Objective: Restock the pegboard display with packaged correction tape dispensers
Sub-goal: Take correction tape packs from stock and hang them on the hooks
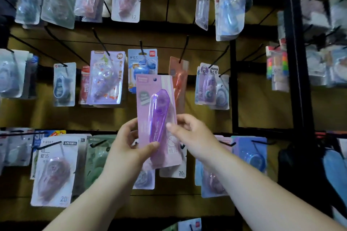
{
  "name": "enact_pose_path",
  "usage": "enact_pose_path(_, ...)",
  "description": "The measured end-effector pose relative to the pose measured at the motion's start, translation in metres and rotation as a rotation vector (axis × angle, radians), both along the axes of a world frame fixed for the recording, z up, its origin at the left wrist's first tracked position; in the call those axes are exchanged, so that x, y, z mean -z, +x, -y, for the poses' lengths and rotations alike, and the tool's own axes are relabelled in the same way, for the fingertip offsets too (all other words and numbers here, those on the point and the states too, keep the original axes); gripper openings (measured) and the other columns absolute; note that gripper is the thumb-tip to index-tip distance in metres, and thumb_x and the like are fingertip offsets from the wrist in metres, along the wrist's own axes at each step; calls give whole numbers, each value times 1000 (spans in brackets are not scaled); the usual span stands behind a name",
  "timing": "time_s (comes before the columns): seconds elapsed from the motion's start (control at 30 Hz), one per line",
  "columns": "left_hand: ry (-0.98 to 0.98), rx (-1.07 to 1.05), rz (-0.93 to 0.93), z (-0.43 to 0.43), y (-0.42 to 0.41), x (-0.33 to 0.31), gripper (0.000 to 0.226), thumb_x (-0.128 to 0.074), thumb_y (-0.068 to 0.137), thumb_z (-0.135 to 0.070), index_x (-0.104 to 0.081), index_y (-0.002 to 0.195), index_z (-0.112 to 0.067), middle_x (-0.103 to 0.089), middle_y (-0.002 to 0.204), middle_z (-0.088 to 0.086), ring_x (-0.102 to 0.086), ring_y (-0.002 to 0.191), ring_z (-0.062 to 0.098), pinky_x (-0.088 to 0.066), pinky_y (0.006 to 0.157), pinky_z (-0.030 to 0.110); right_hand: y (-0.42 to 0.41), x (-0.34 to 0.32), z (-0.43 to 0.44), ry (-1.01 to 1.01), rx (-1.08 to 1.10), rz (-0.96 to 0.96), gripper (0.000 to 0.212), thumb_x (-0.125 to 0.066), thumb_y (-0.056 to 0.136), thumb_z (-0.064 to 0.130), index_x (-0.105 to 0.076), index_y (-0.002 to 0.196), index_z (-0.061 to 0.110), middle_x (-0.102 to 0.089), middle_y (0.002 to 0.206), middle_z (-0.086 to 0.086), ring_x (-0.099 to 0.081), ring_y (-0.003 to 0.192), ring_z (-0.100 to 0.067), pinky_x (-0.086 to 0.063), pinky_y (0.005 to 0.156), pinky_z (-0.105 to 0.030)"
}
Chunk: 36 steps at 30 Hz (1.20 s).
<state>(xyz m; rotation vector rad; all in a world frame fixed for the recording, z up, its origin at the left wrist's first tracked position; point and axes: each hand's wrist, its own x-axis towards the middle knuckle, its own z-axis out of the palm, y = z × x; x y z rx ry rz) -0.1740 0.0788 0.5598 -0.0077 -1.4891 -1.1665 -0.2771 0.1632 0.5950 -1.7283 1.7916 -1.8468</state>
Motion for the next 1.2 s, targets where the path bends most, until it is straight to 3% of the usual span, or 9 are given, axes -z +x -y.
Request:
enact_pose_path(0.1,-28,17,10,-12,-14,-1,40,-62,74,10,-54,86,-28,-64,88,-3,-60,72,8,-50,54,11,-9,1,-12,-59,6,95,22,-53,86,2,-50,73,19,-59,67,3,-58,53,-1,-46,50,-8)
enact_pose_path(0.17,-67,7,31,-20,-22,-1,29,-61,78,3,-57,85,-24,-66,85,0,-60,70,10,-47,51,7,-17,-1,-23,-111,50,112,24,-50,87,-2,-50,71,17,-58,62,1,-55,44,2,-43,44,-7)
enact_pose_path(0.33,-138,-29,100,-24,-43,5,28,-53,84,1,-55,82,-27,-61,84,-6,-58,64,-17,-44,63,-1,-48,-4,-53,-314,185,181,22,-51,89,5,-51,71,18,-59,62,2,-55,55,-7,-45,51,-17)
enact_pose_path(0.47,-244,-74,300,-17,-55,22,31,-55,86,-13,-51,92,-43,-59,102,-20,-56,96,0,-40,92,18,-82,-10,-72,-467,376,194,27,-48,89,3,-47,70,22,-52,63,2,-44,55,-11,-37,48,-13)
enact_pose_path(0.53,-316,-149,347,-15,-55,25,32,-57,85,-18,-49,93,-47,-58,103,-24,-54,93,3,-39,85,13,-97,-18,-81,-510,436,198,29,-48,89,2,-46,69,23,-52,64,4,-46,50,-5,-35,46,-9)
enact_pose_path(0.63,-340,-187,340,-14,-53,23,32,-58,84,-15,-50,93,-45,-60,100,-20,-54,90,-1,-37,73,5,-115,-29,-89,-545,462,193,30,-49,88,1,-48,69,25,-55,68,5,-51,51,1,-40,57,-18)
enact_pose_path(0.83,-507,-312,396,-9,-48,27,38,-58,84,-16,-42,101,-46,-49,104,-30,-46,101,-6,-30,88,14,-129,-49,-98,-610,510,190,19,-49,87,0,-54,81,18,-55,67,6,-52,40,7,-41,52,-13)
enact_pose_path(1.0,-499,-337,383,-5,-50,27,33,-58,84,-16,-47,100,-43,-55,105,-25,-49,102,-1,-33,80,5,-136,-57,-107,-638,582,191,17,-49,88,5,-56,100,15,-54,68,7,-49,38,5,-40,56,-17)
enact_pose_path(1.2,-466,-312,410,-10,-47,26,32,-57,85,-15,-48,104,-40,-55,108,-21,-48,106,3,-32,91,17,-130,-69,-101,-605,554,192,26,-48,88,5,-58,113,6,-55,70,7,-50,59,-6,-42,54,-15)
